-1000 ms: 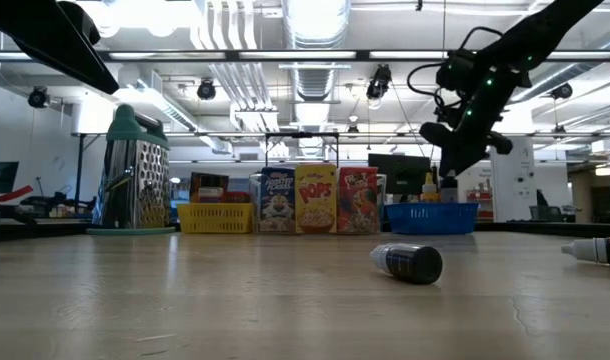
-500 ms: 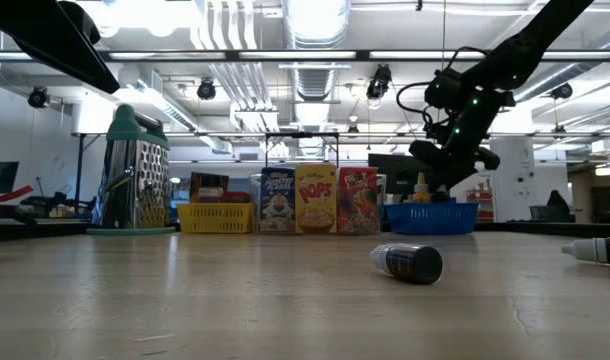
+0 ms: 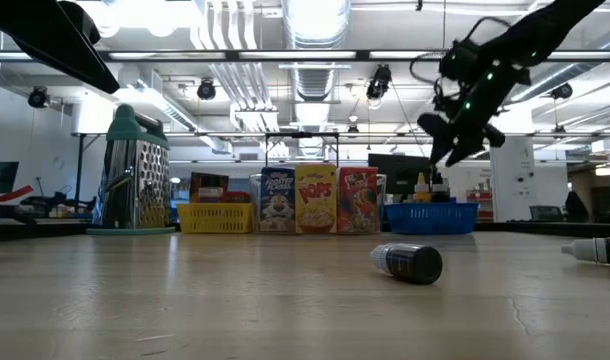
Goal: Pick & Place Kitchen Items
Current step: Put the purple bottle into the blue bin
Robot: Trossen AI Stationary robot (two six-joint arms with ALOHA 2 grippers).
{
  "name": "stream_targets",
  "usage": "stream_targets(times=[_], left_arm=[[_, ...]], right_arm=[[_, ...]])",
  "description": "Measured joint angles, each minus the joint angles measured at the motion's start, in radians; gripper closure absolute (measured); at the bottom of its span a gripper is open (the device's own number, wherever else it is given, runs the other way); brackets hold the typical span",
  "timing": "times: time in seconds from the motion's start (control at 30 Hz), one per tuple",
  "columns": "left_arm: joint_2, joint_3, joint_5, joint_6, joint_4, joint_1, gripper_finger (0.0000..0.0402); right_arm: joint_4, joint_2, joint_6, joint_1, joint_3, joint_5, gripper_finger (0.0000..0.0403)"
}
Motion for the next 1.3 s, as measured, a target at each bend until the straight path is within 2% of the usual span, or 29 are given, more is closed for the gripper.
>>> stream_targets(times=[0.17, 0.3, 0.6, 0.73, 1.0, 1.17, 1.3], left_arm=[[0.000, 0.000, 0.000, 0.000, 0.000, 0.000, 0.0206], [0.000, 0.000, 0.000, 0.000, 0.000, 0.000, 0.0206], [0.000, 0.000, 0.002, 0.000, 0.000, 0.001, 0.0206], [0.000, 0.000, 0.005, 0.000, 0.000, 0.001, 0.0206], [0.000, 0.000, 0.005, 0.000, 0.000, 0.001, 0.0206], [0.000, 0.000, 0.004, 0.000, 0.000, 0.000, 0.0206], [0.000, 0.000, 0.003, 0.000, 0.000, 0.000, 0.0206]], right_arm=[[-0.022, -0.139, -0.019, 0.009, 0.007, -0.102, 0.0209], [-0.090, -0.260, -0.034, 0.058, 0.013, -0.150, 0.0226], [-0.369, -0.407, 0.013, 0.319, 0.026, -0.151, 0.0261], [-0.473, -0.404, 0.080, 0.488, 0.025, -0.129, 0.0272], [-0.489, -0.333, 0.278, 0.835, 0.025, -0.108, 0.0289], [-0.479, -0.241, 0.431, 1.019, 0.025, -0.076, 0.0289], [-0.480, -0.139, 0.534, 1.111, 0.025, -0.055, 0.0294]])
